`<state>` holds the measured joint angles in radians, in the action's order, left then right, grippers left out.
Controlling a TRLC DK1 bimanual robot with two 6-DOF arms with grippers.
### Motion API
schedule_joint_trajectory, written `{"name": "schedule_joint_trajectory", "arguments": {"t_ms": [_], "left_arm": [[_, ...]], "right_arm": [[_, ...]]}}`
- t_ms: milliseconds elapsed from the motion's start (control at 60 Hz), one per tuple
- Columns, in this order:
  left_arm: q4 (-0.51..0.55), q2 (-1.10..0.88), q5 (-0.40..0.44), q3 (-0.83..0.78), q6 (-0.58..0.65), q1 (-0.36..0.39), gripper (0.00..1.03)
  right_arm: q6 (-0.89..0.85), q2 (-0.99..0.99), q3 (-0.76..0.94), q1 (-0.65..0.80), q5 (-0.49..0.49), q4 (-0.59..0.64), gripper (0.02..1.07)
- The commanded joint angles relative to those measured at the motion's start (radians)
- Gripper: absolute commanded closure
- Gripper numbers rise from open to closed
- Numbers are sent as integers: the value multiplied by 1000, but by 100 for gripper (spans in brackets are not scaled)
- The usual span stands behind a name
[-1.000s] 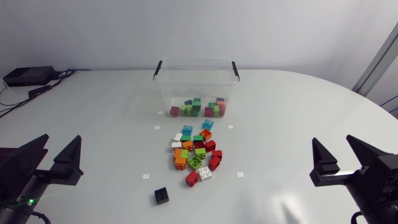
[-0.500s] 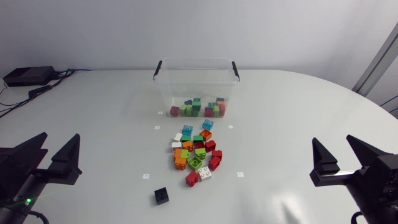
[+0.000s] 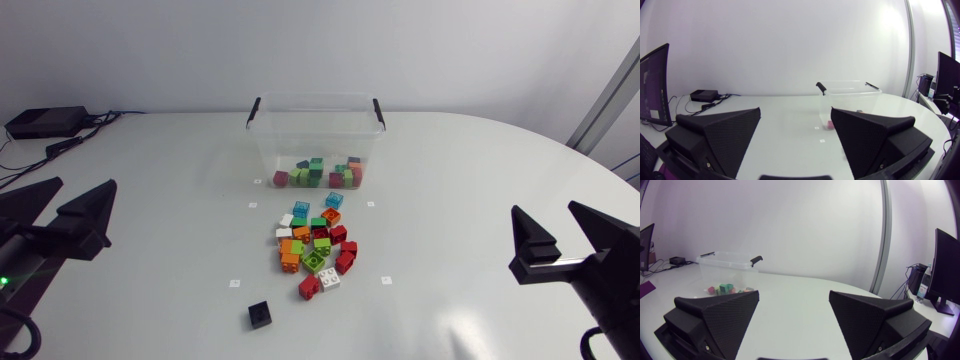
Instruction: Place the duplo bricks in the container
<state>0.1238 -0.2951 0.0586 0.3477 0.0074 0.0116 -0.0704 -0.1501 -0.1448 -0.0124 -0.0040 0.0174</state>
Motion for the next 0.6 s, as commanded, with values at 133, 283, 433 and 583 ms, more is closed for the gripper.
{"name": "schedule_joint_trajectory", "arguments": {"t_ms": [133, 283, 433, 583], "left_arm": [[108, -168, -3, 158, 2, 50, 7], [217, -328, -3, 258, 51, 85, 7], [287, -441, -3, 324, 103, 142, 7], [352, -562, -3, 396, 229, 179, 7]], "right_arm": [[23, -174, -96, -26, 1, -34, 6], [23, -246, -131, -49, 4, -37, 7], [23, -312, -159, -60, 6, -19, 7], [23, -402, -200, -64, 7, 23, 7]]}}
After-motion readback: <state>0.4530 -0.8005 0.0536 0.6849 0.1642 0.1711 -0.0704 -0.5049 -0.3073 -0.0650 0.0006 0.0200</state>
